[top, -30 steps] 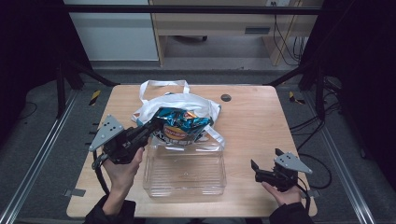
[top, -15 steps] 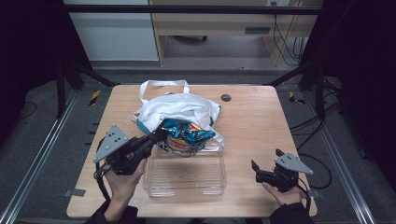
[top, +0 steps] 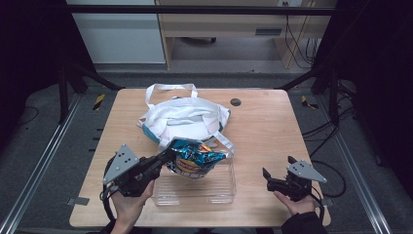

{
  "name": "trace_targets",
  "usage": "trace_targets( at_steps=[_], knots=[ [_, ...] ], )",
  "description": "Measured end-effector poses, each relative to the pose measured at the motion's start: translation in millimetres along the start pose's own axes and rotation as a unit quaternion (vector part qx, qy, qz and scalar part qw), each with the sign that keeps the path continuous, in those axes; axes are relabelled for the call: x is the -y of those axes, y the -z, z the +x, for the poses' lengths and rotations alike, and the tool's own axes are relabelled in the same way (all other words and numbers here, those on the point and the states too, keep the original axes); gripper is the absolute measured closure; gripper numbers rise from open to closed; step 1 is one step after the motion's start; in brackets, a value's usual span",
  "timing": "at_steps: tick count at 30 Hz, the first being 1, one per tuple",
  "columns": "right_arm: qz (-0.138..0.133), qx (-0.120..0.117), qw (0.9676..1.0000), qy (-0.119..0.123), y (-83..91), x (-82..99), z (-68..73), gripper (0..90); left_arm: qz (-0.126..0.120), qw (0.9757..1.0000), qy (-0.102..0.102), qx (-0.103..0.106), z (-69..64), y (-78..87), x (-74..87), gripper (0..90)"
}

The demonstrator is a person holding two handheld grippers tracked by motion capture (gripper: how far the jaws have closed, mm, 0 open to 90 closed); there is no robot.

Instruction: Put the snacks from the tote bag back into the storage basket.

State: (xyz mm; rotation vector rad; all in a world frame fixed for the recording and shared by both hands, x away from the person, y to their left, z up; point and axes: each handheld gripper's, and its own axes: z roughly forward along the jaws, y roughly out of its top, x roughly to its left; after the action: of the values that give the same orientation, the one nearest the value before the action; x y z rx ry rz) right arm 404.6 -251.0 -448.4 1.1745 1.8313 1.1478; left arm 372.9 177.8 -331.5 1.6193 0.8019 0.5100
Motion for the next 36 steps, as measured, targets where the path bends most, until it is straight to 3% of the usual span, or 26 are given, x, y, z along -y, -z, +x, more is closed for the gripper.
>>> trace_targets(
  at_steps=[8,21,29,36],
  knots=[
    [0.002,0.000,1.0000,-0.001,-0.1,0.5,-0.3,4.8,0.025,0.9997,-0.002,0.003,-5.8,-2.8,15.1,90.0],
    [0.003,-0.001,1.0000,0.001,-0.4,0.6,0.2,5.0,0.061,0.9981,0.010,-0.001,-2.9,-7.8,36.8,90.0],
    [0.005,-0.002,1.0000,0.002,-1.0,0.9,0.0,5.0,0.071,0.9972,0.020,-0.005,0.5,-11.4,43.1,89.9],
    [0.008,-0.002,1.0000,0.003,-1.5,1.3,0.2,5.0,0.070,0.9968,0.033,-0.022,4.4,-11.2,45.1,89.7]
  ],
)
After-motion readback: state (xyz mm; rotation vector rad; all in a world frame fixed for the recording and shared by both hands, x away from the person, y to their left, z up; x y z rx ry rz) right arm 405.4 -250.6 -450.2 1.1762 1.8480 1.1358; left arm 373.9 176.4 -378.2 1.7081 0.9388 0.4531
